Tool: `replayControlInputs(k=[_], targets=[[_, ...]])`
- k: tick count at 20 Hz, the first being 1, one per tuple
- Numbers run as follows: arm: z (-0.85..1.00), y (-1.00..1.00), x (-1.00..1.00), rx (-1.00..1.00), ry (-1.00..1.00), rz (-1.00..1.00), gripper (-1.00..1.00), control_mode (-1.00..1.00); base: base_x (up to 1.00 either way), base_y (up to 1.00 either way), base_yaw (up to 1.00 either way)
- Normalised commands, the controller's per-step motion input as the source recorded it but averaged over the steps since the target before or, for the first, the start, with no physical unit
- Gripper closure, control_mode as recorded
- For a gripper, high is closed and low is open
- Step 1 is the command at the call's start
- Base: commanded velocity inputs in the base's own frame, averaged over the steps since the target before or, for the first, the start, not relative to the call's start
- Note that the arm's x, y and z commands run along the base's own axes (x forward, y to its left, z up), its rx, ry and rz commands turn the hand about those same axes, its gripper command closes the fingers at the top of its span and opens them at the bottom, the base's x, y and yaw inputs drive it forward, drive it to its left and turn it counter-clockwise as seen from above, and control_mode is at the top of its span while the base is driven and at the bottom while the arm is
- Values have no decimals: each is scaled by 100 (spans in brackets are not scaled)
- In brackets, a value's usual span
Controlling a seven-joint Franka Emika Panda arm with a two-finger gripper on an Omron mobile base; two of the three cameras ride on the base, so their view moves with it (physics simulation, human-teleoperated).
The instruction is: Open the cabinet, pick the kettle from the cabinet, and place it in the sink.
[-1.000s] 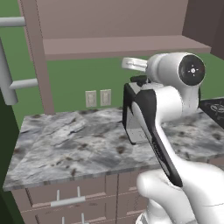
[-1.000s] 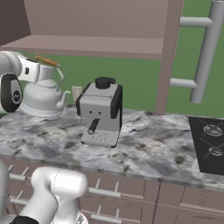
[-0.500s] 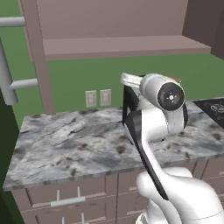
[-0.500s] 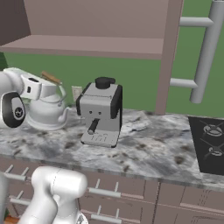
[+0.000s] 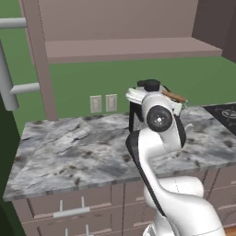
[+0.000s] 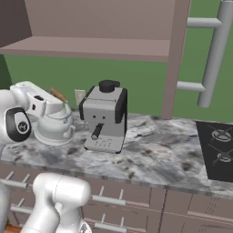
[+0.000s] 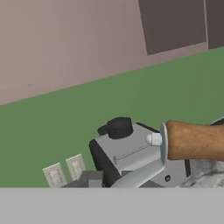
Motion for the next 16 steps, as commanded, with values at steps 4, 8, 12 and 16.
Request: replayControlInputs(k=[4,8,12,16], targets=[[-34,-4,13,0,0,-11,100,-100,0,0,0],[-24,-1,6,0,0,-7,100,-100,0,0,0],[0,0,0,1,1,0,100,-100,0,0,0],[0,0,0,0,0,0,100,-100,0,0,0]])
